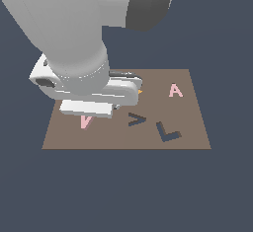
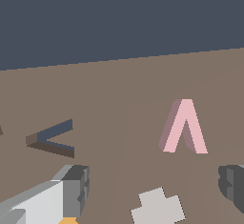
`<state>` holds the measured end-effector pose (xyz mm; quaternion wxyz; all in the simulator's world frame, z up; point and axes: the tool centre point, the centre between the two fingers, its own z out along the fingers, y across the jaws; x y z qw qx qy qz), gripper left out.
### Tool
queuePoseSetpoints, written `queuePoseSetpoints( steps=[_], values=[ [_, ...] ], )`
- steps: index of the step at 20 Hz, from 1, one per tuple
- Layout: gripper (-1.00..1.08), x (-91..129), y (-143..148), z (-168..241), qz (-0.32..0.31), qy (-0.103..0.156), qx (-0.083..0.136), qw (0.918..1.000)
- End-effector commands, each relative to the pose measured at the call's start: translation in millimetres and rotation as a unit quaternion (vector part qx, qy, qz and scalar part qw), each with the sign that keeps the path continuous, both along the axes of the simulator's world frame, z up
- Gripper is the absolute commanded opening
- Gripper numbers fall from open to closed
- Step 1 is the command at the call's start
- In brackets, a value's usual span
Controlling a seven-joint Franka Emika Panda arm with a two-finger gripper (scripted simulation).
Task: Insert a designated object into the corresponding slot on a board.
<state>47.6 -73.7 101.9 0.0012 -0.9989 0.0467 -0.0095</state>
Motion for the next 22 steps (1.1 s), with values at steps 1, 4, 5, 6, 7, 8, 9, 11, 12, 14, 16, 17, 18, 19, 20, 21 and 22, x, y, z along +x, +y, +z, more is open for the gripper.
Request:
queuePoseSetpoints(
  steps=[1, 4, 5, 6, 7, 8, 9, 11, 12, 14, 16, 17, 18, 19, 20, 21, 22],
  values=[
    [1.00, 5, -15, -16, -0.006, 0.003, 0.000, 1.0000],
    [1.00, 10, -29, -31, -0.011, 0.005, 0.000, 0.9999],
    [1.00, 11, -33, -35, -0.013, 0.006, 0.000, 0.9999],
    [1.00, 12, -36, -39, -0.014, 0.007, 0.000, 0.9999],
    [1.00, 13, -39, -42, -0.016, 0.008, 0.000, 0.9999],
    [1.00, 14, -42, -44, -0.017, 0.008, -0.001, 0.9998],
    [1.00, 15, -44, -47, -0.017, 0.008, -0.001, 0.9998],
    [1.00, 16, -48, -50, -0.019, 0.009, -0.001, 0.9998],
    [1.00, 17, -49, -51, -0.019, 0.009, -0.001, 0.9998],
    [1.00, 17, -49, -52, -0.020, 0.009, -0.001, 0.9998],
    [1.00, 17, -49, -52, -0.020, 0.010, -0.001, 0.9998],
    [1.00, 17, -49, -52, -0.020, 0.010, -0.001, 0.9998],
    [1.00, 17, -49, -53, -0.020, 0.010, -0.001, 0.9998],
    [1.00, 17, -50, -55, -0.020, 0.010, -0.001, 0.9998],
    [1.00, 17, -50, -58, -0.020, 0.010, -0.001, 0.9998],
    [1.00, 17, -50, -62, -0.020, 0.010, -0.001, 0.9998],
    [1.00, 17, -50, -66, -0.020, 0.010, -0.001, 0.9998]
  ],
)
